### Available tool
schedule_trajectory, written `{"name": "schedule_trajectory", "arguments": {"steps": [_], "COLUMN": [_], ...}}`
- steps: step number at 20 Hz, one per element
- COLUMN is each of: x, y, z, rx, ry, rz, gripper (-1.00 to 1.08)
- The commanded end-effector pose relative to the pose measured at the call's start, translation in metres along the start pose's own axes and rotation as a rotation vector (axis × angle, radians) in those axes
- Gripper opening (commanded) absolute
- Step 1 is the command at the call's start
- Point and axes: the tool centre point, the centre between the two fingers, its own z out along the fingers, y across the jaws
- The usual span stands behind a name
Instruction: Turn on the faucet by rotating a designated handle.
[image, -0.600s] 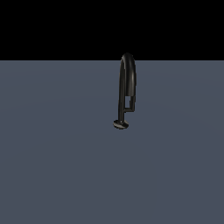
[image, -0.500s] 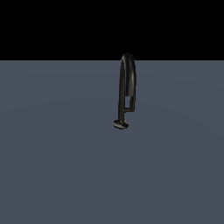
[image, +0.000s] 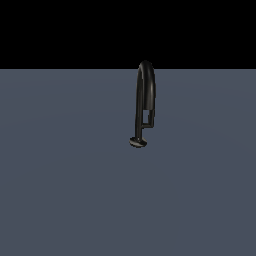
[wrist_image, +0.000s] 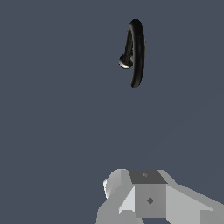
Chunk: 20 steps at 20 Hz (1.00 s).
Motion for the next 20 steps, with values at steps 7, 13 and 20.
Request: {"name": "schedule_trajectory", "arguments": {"steps": [7, 13, 20], "x": [0.033, 0.067, 0.108], "y": [-0.001, 0.000, 0.004], "z": [0.004, 0.010, 0.022], "rx": [0.063, 0.129, 0.211], "ry": [-0.073, -0.149, -0.242], "rz": [0.071, 0.145, 0.236], "gripper": [-1.00, -1.00, -1.00]}}
